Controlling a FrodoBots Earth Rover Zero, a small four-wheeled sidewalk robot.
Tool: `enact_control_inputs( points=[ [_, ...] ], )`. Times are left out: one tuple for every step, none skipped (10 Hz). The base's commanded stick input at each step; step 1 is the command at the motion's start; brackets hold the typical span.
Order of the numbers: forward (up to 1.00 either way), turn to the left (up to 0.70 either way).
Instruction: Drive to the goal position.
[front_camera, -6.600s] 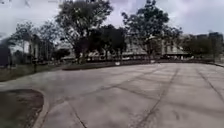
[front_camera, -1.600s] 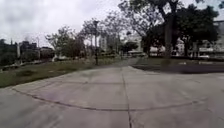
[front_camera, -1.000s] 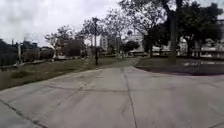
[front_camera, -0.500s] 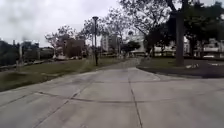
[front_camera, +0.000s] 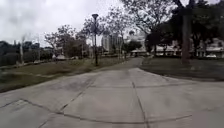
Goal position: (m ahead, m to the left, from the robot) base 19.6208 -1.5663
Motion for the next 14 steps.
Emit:
enact_control_inputs(
  points=[
    [1.00, 0.00],
    [1.00, 0.00],
    [1.00, 0.00],
    [1.00, 0.00],
    [1.00, 0.00],
    [1.00, 0.00],
    [1.00, 0.00],
    [1.00, 0.00],
    [0.90, 0.00],
    [0.85, 0.00],
    [0.85, 0.00],
    [0.85, 0.00],
    [0.85, 0.00],
    [0.85, 0.00]
  ],
)
